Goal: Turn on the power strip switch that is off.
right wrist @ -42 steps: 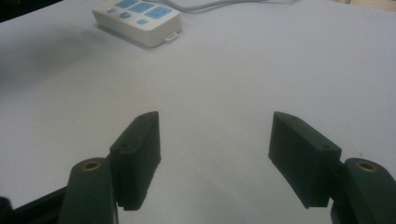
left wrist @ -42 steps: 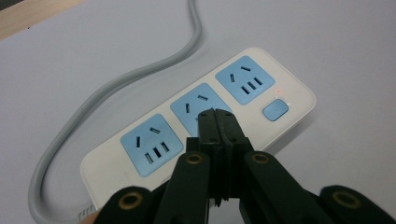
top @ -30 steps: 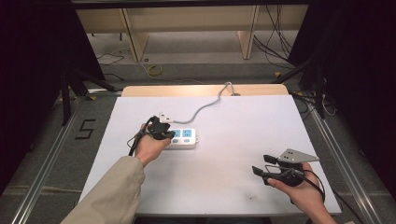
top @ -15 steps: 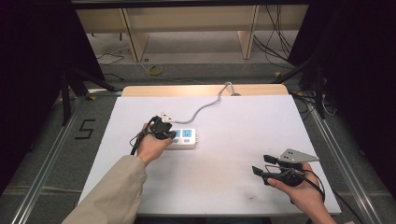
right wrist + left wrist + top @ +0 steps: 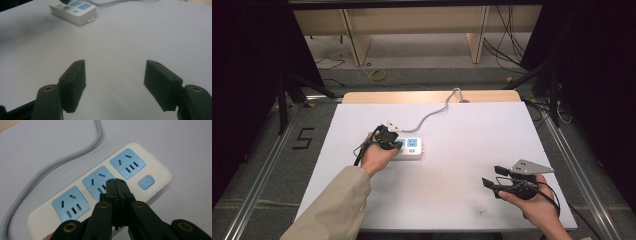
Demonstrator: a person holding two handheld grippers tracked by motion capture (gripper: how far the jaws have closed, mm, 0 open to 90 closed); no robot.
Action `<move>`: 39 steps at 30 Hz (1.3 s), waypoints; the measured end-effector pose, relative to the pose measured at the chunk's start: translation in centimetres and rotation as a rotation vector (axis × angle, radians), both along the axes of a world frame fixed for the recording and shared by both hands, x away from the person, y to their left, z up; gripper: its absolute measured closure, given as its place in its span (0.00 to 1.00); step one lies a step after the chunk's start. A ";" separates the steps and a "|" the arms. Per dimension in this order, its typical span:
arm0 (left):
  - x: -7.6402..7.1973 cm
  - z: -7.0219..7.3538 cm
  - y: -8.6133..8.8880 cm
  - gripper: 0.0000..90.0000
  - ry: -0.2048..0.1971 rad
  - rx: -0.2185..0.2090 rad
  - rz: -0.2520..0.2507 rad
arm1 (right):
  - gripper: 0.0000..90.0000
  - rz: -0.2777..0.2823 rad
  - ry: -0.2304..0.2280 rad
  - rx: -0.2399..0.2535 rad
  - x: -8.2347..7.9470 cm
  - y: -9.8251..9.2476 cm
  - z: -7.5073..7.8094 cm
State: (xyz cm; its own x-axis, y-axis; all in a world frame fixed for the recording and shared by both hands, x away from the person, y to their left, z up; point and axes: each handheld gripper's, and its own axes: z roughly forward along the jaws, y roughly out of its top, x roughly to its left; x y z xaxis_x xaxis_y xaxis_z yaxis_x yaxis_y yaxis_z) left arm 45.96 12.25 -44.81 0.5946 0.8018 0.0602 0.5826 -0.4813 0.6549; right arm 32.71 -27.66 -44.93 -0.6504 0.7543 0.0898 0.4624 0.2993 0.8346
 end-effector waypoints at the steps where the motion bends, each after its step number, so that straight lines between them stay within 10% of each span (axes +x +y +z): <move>1: 0.0 0.0 0.0 1.00 0.003 0.001 0.000 | 0.38 0.000 0.001 0.000 0.0 0.0 0.0; 39: 0.2 0.0 -0.9 1.00 0.061 0.054 0.020 | 0.38 0.001 0.006 -0.002 0.0 0.0 0.0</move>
